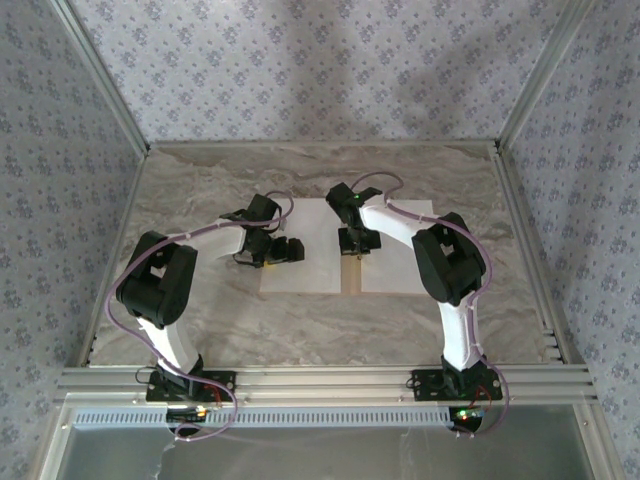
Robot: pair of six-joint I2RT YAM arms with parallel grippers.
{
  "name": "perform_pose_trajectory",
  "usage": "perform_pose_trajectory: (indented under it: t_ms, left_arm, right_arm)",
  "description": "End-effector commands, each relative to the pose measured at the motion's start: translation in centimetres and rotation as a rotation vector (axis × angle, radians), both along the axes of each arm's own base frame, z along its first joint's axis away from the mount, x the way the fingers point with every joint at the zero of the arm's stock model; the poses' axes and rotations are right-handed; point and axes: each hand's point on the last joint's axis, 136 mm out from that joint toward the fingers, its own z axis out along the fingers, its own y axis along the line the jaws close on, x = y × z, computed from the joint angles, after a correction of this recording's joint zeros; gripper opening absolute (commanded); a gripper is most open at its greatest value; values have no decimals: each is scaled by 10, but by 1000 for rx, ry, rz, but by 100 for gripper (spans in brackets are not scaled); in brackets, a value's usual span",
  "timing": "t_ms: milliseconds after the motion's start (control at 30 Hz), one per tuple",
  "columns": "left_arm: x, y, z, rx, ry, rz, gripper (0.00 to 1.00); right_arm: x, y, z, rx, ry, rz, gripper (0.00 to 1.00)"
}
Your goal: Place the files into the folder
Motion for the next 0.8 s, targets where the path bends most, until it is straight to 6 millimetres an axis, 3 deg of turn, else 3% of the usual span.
perform_pose_trajectory:
  t_ms: [0, 467, 767]
  left_arm:
    - [-30, 18, -39, 97, 140, 10, 81]
    - [-31, 18, -40, 95, 143, 12, 81]
    - [-32, 19, -39, 96, 140, 15, 81]
  right_arm:
    - [-26, -25, -44, -91, 140, -39, 5]
    - [-30, -11, -54, 29, 157, -68, 5]
    - [-19, -4, -24, 101, 111, -74, 5]
